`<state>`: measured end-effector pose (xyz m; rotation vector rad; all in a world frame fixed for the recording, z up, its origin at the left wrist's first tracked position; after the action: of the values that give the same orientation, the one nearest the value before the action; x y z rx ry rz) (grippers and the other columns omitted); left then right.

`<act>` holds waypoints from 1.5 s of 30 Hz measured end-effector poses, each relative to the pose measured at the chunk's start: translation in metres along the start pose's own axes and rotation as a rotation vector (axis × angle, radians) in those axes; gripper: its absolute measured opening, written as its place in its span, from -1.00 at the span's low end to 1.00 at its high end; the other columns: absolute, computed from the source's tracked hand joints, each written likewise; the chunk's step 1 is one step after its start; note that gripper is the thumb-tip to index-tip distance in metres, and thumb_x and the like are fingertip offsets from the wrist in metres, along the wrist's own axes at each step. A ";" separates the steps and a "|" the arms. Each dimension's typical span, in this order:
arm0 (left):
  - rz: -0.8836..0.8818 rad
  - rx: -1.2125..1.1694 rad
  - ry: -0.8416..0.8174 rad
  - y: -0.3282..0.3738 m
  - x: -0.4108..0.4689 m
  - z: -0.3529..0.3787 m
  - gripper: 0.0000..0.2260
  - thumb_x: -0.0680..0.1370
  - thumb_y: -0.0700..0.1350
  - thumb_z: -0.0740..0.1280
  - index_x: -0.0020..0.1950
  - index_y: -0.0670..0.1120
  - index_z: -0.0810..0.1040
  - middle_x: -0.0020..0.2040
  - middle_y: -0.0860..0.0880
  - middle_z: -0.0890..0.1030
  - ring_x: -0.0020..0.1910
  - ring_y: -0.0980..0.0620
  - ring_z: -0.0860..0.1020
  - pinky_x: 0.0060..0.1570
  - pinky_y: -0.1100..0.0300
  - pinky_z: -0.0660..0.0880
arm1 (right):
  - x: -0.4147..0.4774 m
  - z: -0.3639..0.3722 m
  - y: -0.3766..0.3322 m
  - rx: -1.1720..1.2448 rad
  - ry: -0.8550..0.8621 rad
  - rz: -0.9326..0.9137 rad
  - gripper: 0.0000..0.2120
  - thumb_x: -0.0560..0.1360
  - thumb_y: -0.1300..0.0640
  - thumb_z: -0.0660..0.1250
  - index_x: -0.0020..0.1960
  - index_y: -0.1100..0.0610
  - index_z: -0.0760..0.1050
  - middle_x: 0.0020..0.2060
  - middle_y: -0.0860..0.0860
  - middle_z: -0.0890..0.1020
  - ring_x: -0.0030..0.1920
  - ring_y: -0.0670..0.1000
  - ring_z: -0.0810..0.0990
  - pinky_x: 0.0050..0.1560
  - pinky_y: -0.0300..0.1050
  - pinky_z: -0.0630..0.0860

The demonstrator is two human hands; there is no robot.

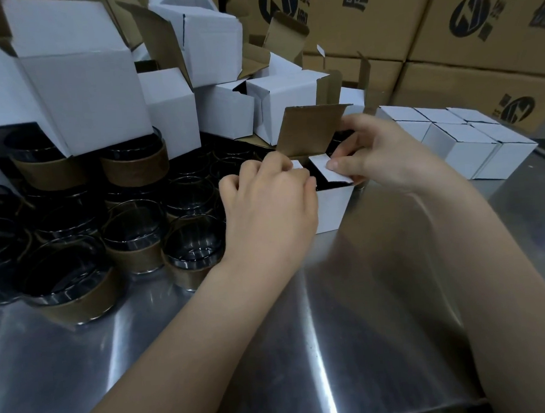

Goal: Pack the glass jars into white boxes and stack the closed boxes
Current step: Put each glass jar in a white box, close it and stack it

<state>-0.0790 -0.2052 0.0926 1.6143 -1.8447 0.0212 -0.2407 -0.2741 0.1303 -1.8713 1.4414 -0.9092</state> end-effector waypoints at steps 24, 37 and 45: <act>-0.128 -0.437 -0.008 -0.003 0.006 -0.016 -0.55 0.43 -0.15 0.09 0.22 -0.01 0.61 0.16 0.02 0.61 0.12 0.01 0.52 0.09 0.14 0.46 | -0.008 -0.009 -0.001 -0.087 -0.405 -0.082 -0.57 0.40 -0.21 0.44 0.22 -0.16 0.52 0.19 -0.23 0.55 0.10 -0.16 0.58 0.02 -0.16 0.58; -0.097 -0.353 0.001 -0.006 0.007 -0.014 -0.76 0.57 -0.12 0.31 0.21 0.05 0.60 0.13 0.09 0.62 0.14 0.08 0.53 0.13 0.16 0.45 | -0.006 -0.008 0.001 -0.070 -0.320 -0.150 -0.69 0.43 0.05 0.47 0.17 -0.05 0.61 0.11 -0.11 0.63 0.05 0.02 0.64 0.13 0.01 0.59; -0.073 -0.323 -0.007 -0.007 0.007 -0.012 -0.77 0.59 -0.16 0.30 0.22 0.03 0.58 0.18 0.06 0.59 0.17 0.07 0.51 0.15 0.10 0.46 | -0.005 -0.008 0.003 -0.040 -0.318 -0.171 -0.65 0.39 0.06 0.49 0.17 -0.01 0.62 0.11 -0.10 0.64 0.04 0.00 0.63 0.07 -0.18 0.59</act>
<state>-0.0671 -0.2081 0.1027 1.4535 -1.6920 -0.3000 -0.2491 -0.2706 0.1320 -2.0836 1.1300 -0.6260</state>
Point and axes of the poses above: each hand's wrist, its own x-axis towards the middle knuckle, its own z-axis out of the palm, y = z × x, the point moved 1 cm from there along x, towards the middle knuckle
